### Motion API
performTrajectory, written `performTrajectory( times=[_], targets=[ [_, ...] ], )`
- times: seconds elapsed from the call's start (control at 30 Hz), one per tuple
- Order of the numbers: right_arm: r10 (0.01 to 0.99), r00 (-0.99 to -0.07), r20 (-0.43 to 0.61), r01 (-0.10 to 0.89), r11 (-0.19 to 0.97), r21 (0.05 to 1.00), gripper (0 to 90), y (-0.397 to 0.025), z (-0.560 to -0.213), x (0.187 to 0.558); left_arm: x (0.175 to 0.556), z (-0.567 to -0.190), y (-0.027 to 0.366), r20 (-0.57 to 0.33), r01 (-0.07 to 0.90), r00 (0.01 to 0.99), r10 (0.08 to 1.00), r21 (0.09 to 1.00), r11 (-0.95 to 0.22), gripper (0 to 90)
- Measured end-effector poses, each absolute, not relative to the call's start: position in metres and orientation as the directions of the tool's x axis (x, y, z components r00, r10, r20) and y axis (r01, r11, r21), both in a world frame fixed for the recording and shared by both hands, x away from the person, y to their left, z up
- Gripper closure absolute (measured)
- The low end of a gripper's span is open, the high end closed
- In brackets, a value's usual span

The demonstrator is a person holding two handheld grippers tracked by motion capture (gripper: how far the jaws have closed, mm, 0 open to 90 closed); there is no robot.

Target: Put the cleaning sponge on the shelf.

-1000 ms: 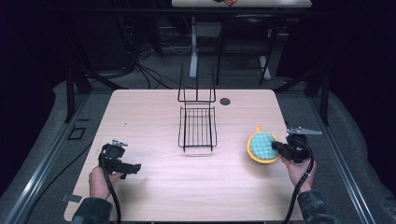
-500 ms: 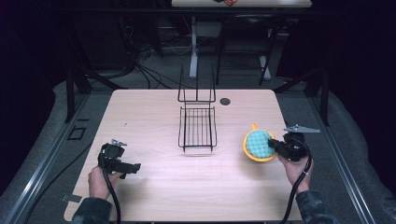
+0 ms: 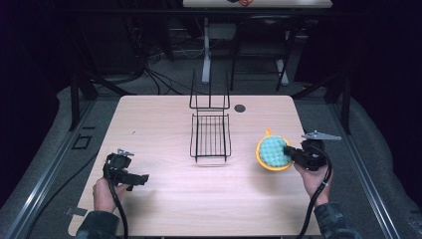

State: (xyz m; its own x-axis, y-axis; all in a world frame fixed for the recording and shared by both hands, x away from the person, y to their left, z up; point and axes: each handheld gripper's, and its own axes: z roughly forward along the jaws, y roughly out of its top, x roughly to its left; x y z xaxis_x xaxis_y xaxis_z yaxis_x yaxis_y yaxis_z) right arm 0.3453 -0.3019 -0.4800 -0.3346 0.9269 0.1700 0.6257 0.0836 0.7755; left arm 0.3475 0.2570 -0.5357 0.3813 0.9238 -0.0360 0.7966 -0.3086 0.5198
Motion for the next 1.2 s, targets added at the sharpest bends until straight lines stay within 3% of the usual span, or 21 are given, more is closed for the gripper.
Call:
performTrajectory(
  times=[1.2],
  targets=[
    [0.898, -0.406, 0.17, 0.594, 0.118, 0.796, 87.5, -0.269, -0.461, 0.361, 0.348, -0.539, 0.251, -0.024, 0.796, 0.406, 0.914, 0.5, -0.34, 0.2]
  ],
)
